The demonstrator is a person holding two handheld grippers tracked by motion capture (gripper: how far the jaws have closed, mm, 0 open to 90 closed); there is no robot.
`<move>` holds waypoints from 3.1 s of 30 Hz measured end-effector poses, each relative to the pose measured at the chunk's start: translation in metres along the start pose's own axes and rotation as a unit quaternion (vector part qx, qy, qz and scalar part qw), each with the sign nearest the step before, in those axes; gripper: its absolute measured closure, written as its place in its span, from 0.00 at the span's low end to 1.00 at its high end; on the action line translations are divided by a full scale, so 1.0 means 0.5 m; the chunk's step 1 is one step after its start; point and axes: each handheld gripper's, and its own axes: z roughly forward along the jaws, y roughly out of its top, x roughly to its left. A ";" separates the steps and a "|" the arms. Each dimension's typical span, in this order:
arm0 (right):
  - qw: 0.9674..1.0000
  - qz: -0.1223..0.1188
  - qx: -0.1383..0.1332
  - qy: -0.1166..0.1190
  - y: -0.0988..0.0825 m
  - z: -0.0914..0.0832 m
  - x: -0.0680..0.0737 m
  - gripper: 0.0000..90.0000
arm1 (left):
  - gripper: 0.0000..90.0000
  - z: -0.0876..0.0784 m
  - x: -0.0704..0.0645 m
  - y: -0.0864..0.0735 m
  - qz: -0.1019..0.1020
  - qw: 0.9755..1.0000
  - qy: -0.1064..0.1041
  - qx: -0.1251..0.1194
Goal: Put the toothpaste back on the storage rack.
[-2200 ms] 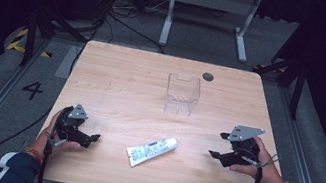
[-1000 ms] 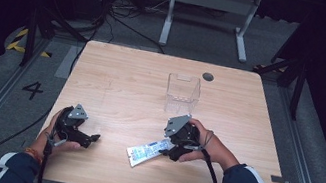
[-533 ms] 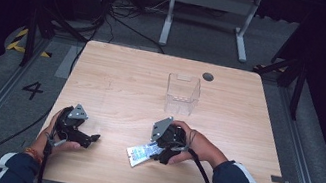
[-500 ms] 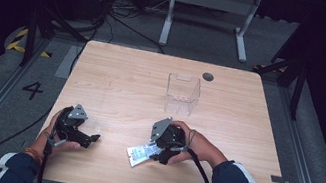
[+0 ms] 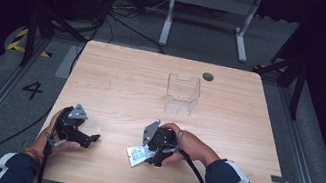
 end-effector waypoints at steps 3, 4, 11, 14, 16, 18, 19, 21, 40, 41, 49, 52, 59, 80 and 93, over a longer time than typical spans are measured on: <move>1.000 -0.012 0.016 -0.007 0.005 0.008 0.000 0.36 | 0.01 0.000 -0.001 0.000 -0.003 1.000 -0.002 0.000; 1.000 -0.010 0.020 -0.005 0.007 0.008 -0.001 0.38 | 0.01 0.000 -0.001 0.000 -0.003 1.000 -0.002 0.000; 0.999 -0.004 0.038 0.013 0.016 0.007 -0.007 0.51 | 0.01 0.000 -0.001 0.000 -0.004 1.000 -0.002 0.000; 0.999 -0.006 0.041 0.013 0.018 0.006 -0.011 0.56 | 0.00 0.001 -0.001 0.000 -0.004 1.000 -0.001 -0.001; 0.999 -0.009 0.045 0.010 0.020 0.005 -0.011 0.60 | 0.00 0.000 -0.001 0.000 -0.004 1.000 -0.001 -0.001; 0.999 -0.008 0.047 0.009 0.021 0.002 -0.010 0.64 | 0.01 0.000 -0.001 0.000 -0.003 1.000 -0.001 -0.001; 0.999 -0.010 0.044 0.006 0.020 0.001 -0.010 0.65 | 0.01 0.000 -0.001 0.000 -0.004 1.000 -0.001 -0.001; 0.999 -0.009 0.035 0.008 0.017 -0.002 -0.012 0.69 | 0.01 0.000 -0.002 -0.001 -0.006 1.000 -0.001 -0.001; 0.997 0.040 -0.056 -0.020 -0.046 -0.066 -0.018 0.75 | 0.01 0.000 -0.002 -0.001 -0.006 1.000 -0.001 -0.001; 0.997 0.044 -0.062 -0.022 -0.051 -0.073 -0.020 0.75 | 0.01 0.000 -0.002 -0.001 -0.005 1.000 -0.001 0.000; 0.988 0.077 -0.125 -0.049 -0.086 -0.122 -0.025 0.75 | 0.01 0.000 -0.002 -0.001 -0.005 1.000 -0.001 0.000; 0.983 0.086 -0.149 -0.060 -0.098 -0.141 -0.026 0.75 | 0.01 0.000 -0.002 -0.001 -0.005 1.000 -0.001 0.000; 0.974 0.102 -0.187 -0.081 -0.119 -0.175 -0.029 0.75 | 0.01 0.000 -0.002 -0.001 -0.005 1.000 -0.001 -0.001; 0.945 0.138 -0.256 -0.147 -0.134 -0.252 -0.066 0.75 | 0.01 0.000 -0.002 -0.001 -0.005 1.000 -0.001 0.000; 0.931 0.152 -0.282 -0.174 -0.126 -0.284 -0.111 0.75 | 0.01 0.000 -0.002 -0.001 -0.005 1.000 -0.001 -0.001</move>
